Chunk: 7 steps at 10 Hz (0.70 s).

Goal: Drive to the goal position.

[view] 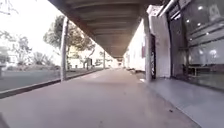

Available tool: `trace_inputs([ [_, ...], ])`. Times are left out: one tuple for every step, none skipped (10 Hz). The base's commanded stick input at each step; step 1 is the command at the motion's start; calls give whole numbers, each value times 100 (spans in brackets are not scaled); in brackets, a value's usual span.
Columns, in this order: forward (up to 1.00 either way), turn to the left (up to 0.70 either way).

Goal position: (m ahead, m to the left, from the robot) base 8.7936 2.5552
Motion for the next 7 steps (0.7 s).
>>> trace_inputs([
  [70,0],
  [70,0],
  [70,0],
  [70,0],
  [70,0],
  [70,0],
  [70,0],
])
